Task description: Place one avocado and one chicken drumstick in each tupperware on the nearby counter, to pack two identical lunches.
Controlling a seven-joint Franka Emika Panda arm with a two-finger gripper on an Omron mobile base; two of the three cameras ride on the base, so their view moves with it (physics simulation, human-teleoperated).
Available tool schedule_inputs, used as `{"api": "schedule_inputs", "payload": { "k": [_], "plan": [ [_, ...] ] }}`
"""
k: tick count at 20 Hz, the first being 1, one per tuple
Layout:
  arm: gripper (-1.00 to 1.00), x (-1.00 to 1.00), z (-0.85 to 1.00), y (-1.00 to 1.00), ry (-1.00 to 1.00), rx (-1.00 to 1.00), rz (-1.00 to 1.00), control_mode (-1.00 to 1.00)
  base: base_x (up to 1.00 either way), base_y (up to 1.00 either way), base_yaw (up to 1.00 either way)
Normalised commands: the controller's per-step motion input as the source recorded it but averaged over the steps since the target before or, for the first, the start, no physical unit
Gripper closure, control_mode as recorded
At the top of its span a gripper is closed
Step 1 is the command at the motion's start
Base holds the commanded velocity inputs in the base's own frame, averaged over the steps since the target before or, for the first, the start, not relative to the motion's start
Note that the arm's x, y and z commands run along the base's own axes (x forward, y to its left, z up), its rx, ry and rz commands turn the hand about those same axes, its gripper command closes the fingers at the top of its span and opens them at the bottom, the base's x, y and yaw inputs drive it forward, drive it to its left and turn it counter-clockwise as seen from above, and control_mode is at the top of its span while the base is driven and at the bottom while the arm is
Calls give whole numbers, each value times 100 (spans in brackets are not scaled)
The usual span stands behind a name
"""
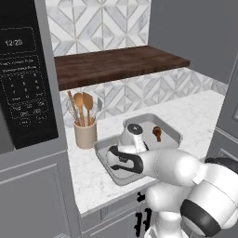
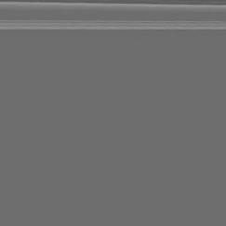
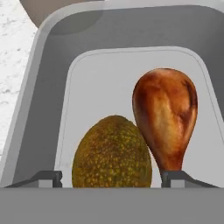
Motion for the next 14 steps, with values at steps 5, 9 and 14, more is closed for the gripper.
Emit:
{"api": "schedule_inputs", "payload": {
  "k": [5, 9, 14],
  "plan": [
    [-100, -3, 22, 0, 0, 0, 0, -100, 0, 0, 0],
    [-100, -54, 52, -18, -4, 1, -10, -100, 0, 0, 0],
    [-100, -50, 47, -74, -10, 0, -29, -100, 0, 0, 0]
  ]
}}
